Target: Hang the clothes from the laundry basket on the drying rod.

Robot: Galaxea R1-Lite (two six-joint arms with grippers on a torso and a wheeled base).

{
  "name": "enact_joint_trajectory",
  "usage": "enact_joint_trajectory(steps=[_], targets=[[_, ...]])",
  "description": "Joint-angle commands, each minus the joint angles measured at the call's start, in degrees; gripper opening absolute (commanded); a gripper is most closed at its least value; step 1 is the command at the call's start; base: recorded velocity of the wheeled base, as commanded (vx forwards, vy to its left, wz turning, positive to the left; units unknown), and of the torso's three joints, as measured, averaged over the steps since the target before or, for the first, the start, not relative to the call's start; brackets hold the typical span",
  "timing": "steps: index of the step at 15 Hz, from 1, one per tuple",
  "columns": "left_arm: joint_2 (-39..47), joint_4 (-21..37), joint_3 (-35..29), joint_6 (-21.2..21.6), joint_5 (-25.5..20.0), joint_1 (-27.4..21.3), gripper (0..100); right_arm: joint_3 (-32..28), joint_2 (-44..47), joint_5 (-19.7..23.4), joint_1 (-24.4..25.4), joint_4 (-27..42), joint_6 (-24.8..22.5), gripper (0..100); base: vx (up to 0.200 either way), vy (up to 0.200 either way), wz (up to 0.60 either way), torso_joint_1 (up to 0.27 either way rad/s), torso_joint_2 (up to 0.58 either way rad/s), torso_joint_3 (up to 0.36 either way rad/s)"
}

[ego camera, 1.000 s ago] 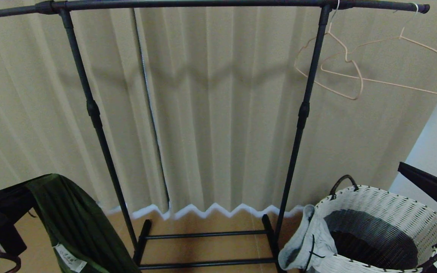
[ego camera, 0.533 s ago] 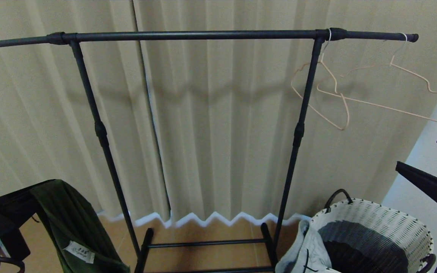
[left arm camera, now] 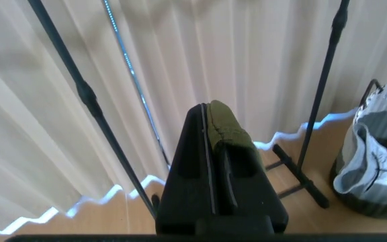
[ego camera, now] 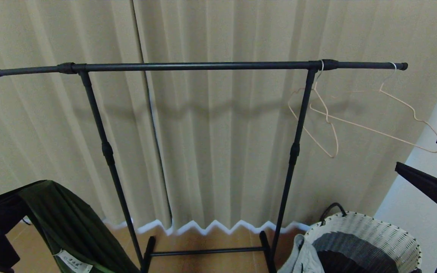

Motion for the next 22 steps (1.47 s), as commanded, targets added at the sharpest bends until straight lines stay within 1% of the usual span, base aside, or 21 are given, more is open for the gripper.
enact_joint_trajectory(steps=[1, 7, 9, 21, 22], targets=[[-0.2, 0.0, 0.2, -0.1, 0.0, 0.0, 0, 0.4, -0.4, -0.1, 0.0, 0.1, -0.1, 100, 0.000, 0.000, 0.00, 0.212, -0.50, -0.286], [-0.7, -3.2, 1.5, -0.2, 0.1, 0.0, 0, 1.2, 1.1, -0.2, 0.0, 0.9, -0.1, 100, 0.000, 0.000, 0.00, 0.221, -0.51, -0.295], [-1.4, -3.5, 1.7, -0.1, 0.1, 0.0, 0, 1.8, 1.7, -2.4, 0.0, 1.0, -0.1, 100, 0.000, 0.000, 0.00, 0.139, -0.31, -0.173], [-1.4, -3.5, 1.7, 0.4, 0.0, 0.0, 0, 2.2, 2.2, -2.7, 0.0, 1.0, -0.1, 100, 0.000, 0.000, 0.00, 0.008, -0.02, -0.009], [-1.4, -3.5, 1.7, 0.5, 0.0, 0.0, 0, 2.3, 2.2, -2.7, 0.0, 1.0, -0.1, 100, 0.000, -0.200, 0.00, 0.002, 0.00, 0.002]])
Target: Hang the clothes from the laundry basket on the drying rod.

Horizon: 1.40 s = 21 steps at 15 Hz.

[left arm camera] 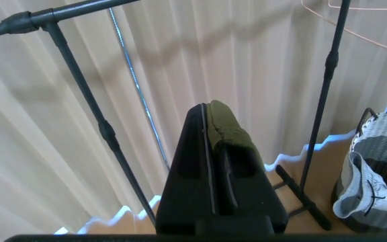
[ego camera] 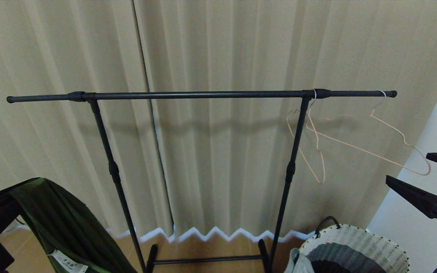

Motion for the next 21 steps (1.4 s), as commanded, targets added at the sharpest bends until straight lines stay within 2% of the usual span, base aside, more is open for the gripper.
enact_joint_trajectory(steps=[1, 16, 21], targets=[[0.1, 0.0, 0.0, 0.1, 0.0, 0.0, 0, 0.0, 0.1, 0.0, 0.0, 0.0, 0.0, 100, 0.000, -0.200, 0.00, 0.002, 0.00, 0.002], [0.0, 0.0, 0.5, 0.4, 0.0, 0.0, 0, 0.3, -0.2, -0.4, 0.0, 0.0, 0.0, 100, 0.000, -0.200, 0.00, 0.004, 0.00, 0.003], [0.0, 0.0, 0.7, 0.4, 0.0, 0.0, 0, 0.5, -0.1, -1.0, -0.1, 0.0, 0.1, 100, 0.000, 0.000, 0.00, 0.000, 0.00, 0.000]])
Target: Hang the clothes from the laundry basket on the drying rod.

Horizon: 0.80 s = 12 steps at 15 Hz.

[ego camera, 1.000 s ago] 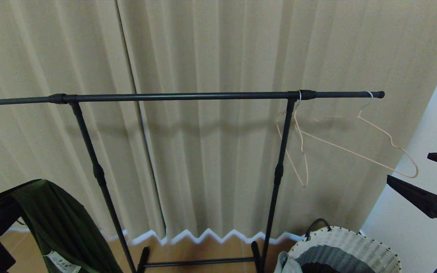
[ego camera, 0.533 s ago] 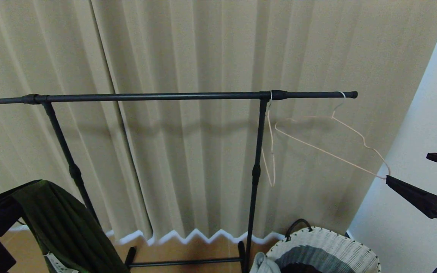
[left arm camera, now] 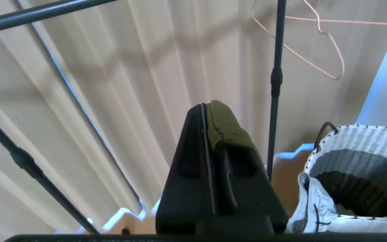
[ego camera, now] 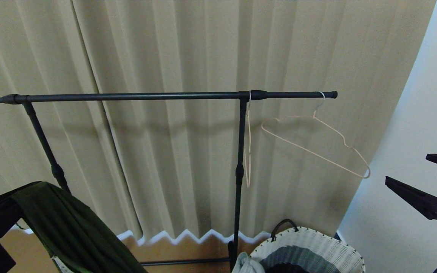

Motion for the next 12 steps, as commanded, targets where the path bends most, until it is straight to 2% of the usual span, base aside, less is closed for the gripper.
enact_joint_trajectory(steps=[1, 5, 12], targets=[[0.1, 0.0, -0.1, -0.1, 0.0, 0.0, 0, 0.0, 0.1, 0.0, 0.0, 0.0, 0.0, 100, 0.000, 0.000, 0.00, 0.000, 0.00, 0.000], [0.3, 0.1, -0.3, -0.2, 0.0, 0.0, 0, -0.1, 0.1, 0.0, -0.4, -0.1, 0.0, 100, 0.000, 0.000, 0.00, 0.000, 0.00, 0.000], [0.3, 0.2, -0.1, -0.2, 0.0, 0.0, 0, -0.4, 1.2, 0.0, -1.7, -0.1, 0.1, 100, 0.200, 0.000, 0.00, 0.002, 0.00, 0.006]])
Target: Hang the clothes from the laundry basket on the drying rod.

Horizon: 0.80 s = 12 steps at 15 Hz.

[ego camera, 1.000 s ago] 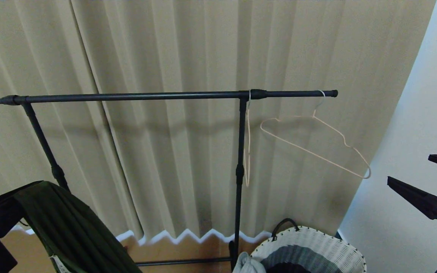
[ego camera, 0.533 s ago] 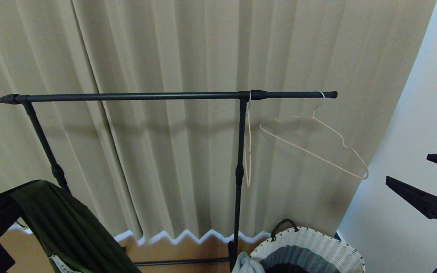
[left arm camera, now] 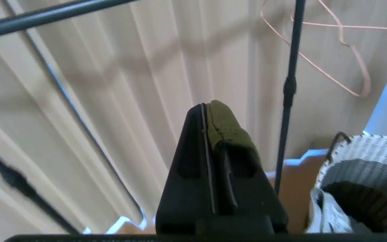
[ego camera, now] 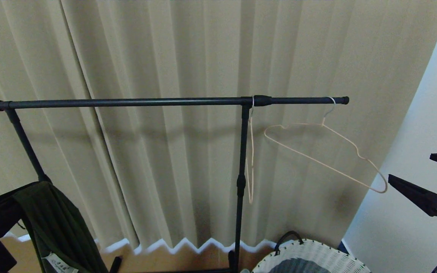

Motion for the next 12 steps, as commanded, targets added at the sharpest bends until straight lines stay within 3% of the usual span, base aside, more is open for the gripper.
enact_joint_trajectory(steps=[1, 4, 12], targets=[[0.1, -0.1, 0.0, 0.0, 0.0, 0.0, 0, -0.2, 1.6, 0.0, -0.1, -0.1, 0.0, 100, 0.200, 0.000, 0.00, -0.002, 0.01, 0.002], [0.0, -0.1, 0.1, 0.1, 0.1, 0.0, 0, -0.3, 2.3, 0.0, -0.2, -0.1, 0.0, 100, 0.200, 0.000, 0.00, 0.004, 0.01, 0.005], [0.3, -0.2, 0.7, 0.6, 0.0, -0.1, 0, -1.2, 9.1, 0.0, -5.7, -0.7, -0.1, 100, 0.000, 0.000, 0.00, 0.000, 0.00, 0.000]])
